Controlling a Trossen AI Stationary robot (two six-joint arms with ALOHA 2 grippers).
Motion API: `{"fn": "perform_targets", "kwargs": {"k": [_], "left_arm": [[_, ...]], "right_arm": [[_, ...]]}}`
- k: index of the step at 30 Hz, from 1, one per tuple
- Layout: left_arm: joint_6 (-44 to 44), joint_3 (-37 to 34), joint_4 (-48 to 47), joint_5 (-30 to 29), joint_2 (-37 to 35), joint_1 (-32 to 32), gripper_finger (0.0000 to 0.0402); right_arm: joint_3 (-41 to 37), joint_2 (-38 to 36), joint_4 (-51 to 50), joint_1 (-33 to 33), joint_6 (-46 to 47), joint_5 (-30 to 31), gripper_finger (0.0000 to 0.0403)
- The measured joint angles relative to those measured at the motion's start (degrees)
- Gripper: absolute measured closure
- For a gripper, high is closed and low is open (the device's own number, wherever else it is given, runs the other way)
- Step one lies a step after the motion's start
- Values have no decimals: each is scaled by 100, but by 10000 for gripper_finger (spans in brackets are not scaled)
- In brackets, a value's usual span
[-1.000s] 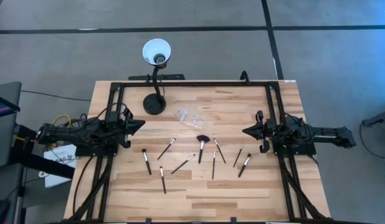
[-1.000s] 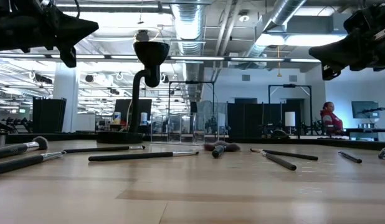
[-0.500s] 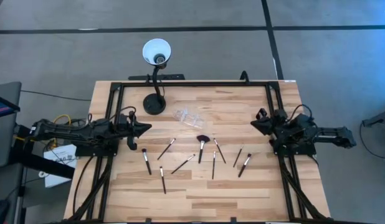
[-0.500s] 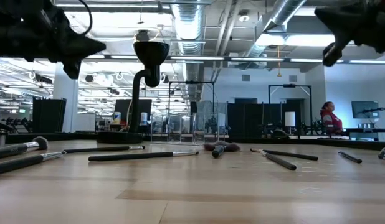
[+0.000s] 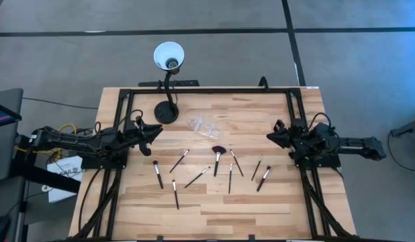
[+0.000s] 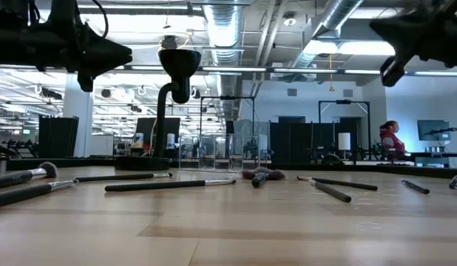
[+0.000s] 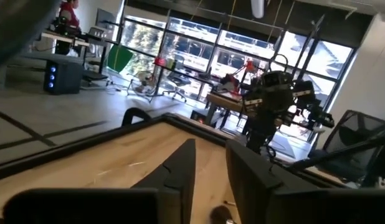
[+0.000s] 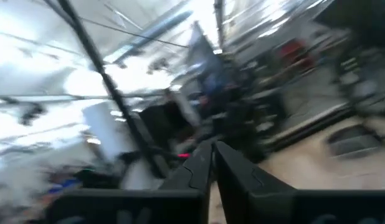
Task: Sort items
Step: Put the right powder brush into the right section of the transparent organizer
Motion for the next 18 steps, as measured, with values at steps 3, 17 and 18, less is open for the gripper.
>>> {"fn": "perform_targets", "kwargs": {"k": [3, 17, 18], "left_arm": [[-17, 0, 121, 21, 0, 0, 311], [659, 0, 1619, 21, 0, 0, 311], [733, 0, 1724, 23, 1, 0, 311]], "right_arm": [[128, 175, 19, 62, 393, -12, 354], [2614, 2426, -2185, 561, 751, 321, 271], [2812, 2663, -2584, 689, 947, 377, 273]]}}
